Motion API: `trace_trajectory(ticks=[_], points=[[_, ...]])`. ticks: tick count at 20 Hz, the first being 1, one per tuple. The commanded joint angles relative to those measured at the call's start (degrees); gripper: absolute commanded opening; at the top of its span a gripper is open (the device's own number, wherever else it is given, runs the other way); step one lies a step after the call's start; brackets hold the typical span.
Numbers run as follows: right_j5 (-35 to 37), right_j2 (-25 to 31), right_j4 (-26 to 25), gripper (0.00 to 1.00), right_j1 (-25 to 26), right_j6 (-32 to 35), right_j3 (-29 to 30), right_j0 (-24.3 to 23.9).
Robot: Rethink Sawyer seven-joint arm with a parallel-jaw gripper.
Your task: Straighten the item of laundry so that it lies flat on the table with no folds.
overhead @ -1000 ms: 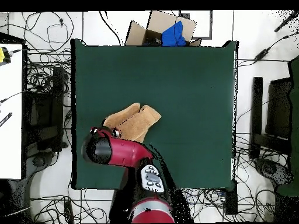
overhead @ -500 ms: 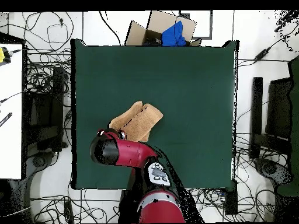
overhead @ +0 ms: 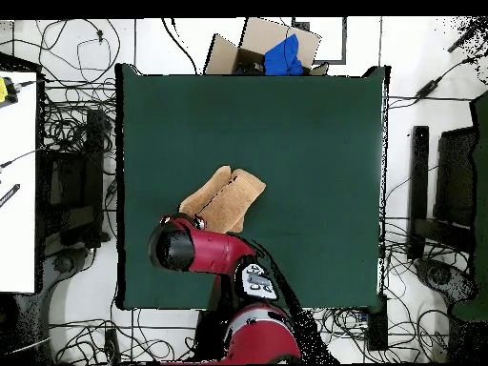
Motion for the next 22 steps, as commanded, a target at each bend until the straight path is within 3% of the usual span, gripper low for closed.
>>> trace_trajectory(ticks=[1,22], points=[[-3.6,-0.4,-2.0,0.0,1.9,9.3,-2.1,0.1],[-7.3,-1.0,1.5,0.0,10.0,10.5,-10.6,3.5]])
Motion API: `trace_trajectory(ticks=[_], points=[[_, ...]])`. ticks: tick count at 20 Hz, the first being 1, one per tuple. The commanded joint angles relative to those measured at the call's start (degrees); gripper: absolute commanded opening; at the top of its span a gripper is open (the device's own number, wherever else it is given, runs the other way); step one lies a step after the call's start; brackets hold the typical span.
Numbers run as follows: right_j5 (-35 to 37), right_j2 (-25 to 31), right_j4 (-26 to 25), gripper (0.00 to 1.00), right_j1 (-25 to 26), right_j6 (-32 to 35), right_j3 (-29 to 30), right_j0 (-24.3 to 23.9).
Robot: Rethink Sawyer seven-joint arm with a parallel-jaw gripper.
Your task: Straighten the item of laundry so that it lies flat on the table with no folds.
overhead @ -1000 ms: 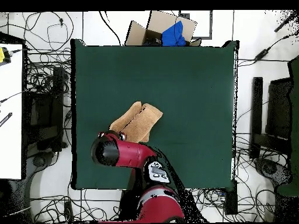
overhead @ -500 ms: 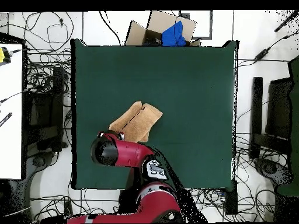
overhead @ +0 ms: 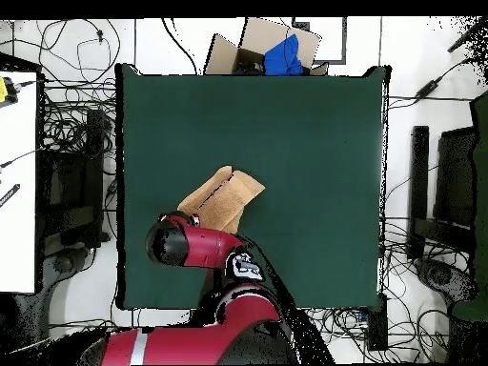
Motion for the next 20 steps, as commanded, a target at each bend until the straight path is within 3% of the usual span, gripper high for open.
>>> trace_trajectory(ticks=[1,13,20], points=[[-3.6,-1.0,1.8,0.0,3.7,10.8,-7.0,1.6],[-2.3,-1.0,2.8,0.0,2.6,12.5,-6.4,2.8],[-0.6,-0.9,2.2,0.0,-0.8,12.6,-3.6,2.2]])
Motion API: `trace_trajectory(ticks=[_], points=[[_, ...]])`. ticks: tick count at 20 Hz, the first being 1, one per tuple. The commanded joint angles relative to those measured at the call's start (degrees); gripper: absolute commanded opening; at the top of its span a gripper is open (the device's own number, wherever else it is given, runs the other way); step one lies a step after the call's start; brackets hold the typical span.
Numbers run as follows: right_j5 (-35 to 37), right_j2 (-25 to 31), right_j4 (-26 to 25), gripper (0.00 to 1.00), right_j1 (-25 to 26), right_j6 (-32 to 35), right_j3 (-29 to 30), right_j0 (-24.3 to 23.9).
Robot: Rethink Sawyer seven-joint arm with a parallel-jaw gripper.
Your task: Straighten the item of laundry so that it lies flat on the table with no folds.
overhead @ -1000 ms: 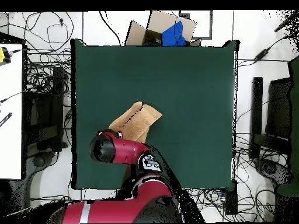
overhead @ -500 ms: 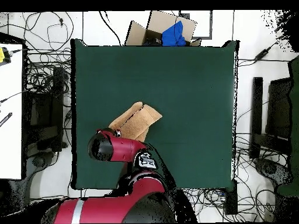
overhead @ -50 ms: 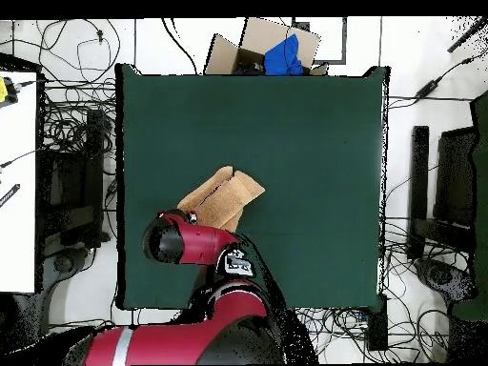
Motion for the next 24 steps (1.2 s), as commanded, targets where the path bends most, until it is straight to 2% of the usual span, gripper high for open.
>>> trace_trajectory(ticks=[1,7,12,24], points=[[-0.3,0.3,2.1,0.0,-2.4,12.6,-1.3,0.2],[0.2,-1.1,1.6,0.0,-3.9,11.9,-1.0,0.6],[4.1,0.3,2.0,0.0,-8.0,12.2,1.3,-0.7],[3.9,0.5,2.1,0.0,-7.8,12.1,1.6,-1.0]])
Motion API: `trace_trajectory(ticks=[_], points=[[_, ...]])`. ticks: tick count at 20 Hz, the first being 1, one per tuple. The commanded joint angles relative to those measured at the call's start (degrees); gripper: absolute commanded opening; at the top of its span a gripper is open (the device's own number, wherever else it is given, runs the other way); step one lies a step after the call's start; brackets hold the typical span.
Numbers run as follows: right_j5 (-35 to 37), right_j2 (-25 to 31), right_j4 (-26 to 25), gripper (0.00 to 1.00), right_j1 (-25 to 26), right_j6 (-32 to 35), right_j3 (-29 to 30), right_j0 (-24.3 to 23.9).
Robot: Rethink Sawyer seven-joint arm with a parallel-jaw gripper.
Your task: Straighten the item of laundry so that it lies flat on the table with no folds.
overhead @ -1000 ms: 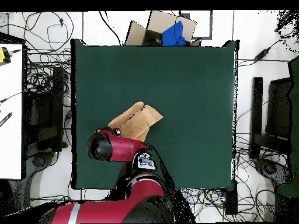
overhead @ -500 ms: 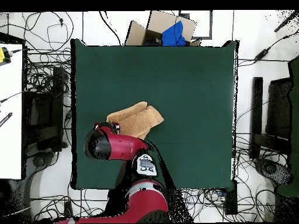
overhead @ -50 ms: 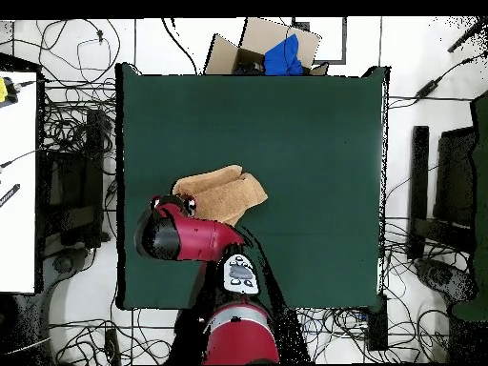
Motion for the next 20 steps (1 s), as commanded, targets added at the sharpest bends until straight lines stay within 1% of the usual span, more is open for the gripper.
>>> trace_trajectory(ticks=[1,2,5,6,11,20], points=[[3.9,0.5,2.0,0.0,0.0,12.0,1.0,-0.7],[3.5,0.8,1.6,1.0,0.0,11.6,1.0,-1.0],[3.7,-0.1,1.7,1.0,0.1,11.5,0.5,-0.2],[2.7,-0.5,1.6,1.0,0.1,11.7,0.5,0.1],[1.9,0.2,1.3,1.0,0.3,11.8,0.8,-0.7],[2.8,1.4,1.0,1.0,0.0,11.4,1.2,-1.9]])
